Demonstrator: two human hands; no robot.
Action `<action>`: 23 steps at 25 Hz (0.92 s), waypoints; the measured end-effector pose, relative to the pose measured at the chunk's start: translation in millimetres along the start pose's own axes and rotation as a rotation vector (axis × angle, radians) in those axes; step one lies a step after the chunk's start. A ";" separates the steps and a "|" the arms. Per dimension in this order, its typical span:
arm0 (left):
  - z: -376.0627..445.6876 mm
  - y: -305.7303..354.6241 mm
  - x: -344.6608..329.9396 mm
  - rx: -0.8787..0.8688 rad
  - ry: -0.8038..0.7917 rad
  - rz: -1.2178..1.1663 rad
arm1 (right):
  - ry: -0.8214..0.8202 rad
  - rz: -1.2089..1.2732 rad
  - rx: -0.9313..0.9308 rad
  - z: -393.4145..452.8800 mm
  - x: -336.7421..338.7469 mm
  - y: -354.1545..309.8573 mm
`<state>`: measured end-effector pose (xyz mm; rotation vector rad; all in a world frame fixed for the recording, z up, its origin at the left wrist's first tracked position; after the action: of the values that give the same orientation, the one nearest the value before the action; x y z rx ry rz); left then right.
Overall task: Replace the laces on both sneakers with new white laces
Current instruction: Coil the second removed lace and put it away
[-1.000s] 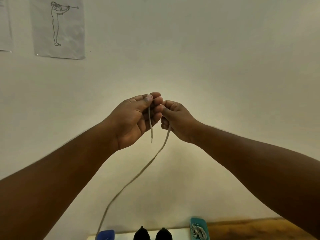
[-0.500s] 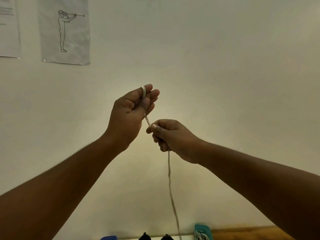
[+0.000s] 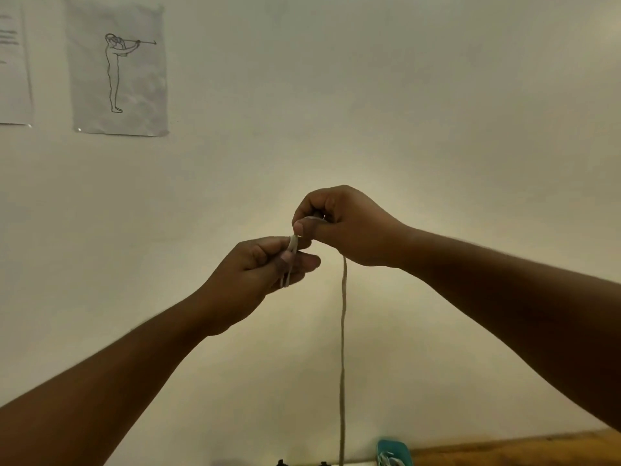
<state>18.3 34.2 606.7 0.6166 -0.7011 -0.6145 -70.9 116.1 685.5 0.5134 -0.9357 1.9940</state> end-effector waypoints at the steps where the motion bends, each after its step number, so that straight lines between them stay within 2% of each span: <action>1: -0.2 -4.2 -3.8 0.064 -0.035 -0.049 | -0.023 -0.039 0.015 1.7 -0.3 1.1; 4: -1.1 -7.9 -9.3 0.193 -0.104 -0.255 | 0.016 -0.016 0.022 6.5 3.8 10.9; 7: 0.6 0.6 -7.5 0.190 -0.061 -0.506 | 0.071 0.141 -0.092 5.3 -3.9 39.1; 10: 6.5 4.6 -0.4 0.166 0.019 -0.657 | -0.024 0.082 -0.199 -16.3 -35.1 58.7; 13: 14.7 2.4 11.7 0.133 0.080 -0.571 | -0.264 -0.099 -0.098 -48.5 -73.7 41.3; 15: 16.7 -0.3 16.5 0.119 0.079 -0.380 | -0.344 -0.181 0.006 -60.7 -79.4 14.6; 18: 10.6 -7.4 6.6 0.137 -0.061 -0.144 | -0.241 -0.202 0.058 -46.8 -41.4 -18.6; 20: 2.8 -12.9 -6.1 0.184 -0.167 -0.192 | -0.130 -0.193 0.031 -28.2 -6.5 -23.3; 23: -4.1 -12.3 -19.0 0.247 -0.206 -0.348 | -0.043 -0.174 -0.014 -5.1 17.0 -4.5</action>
<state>6.0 40.4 588.3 0.9241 -0.8781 -0.9307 -76.6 130.5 695.1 0.6104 -0.8993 1.8249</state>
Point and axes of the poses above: each hand's wrist, its own z-axis towards the middle knuckle, its own x-axis out of the back of the hand, y = z × x, the point moved 9 cm from there along z, towards the middle knuckle, and after that the axes turned 11 degrees about z, right-handed, at the moved point
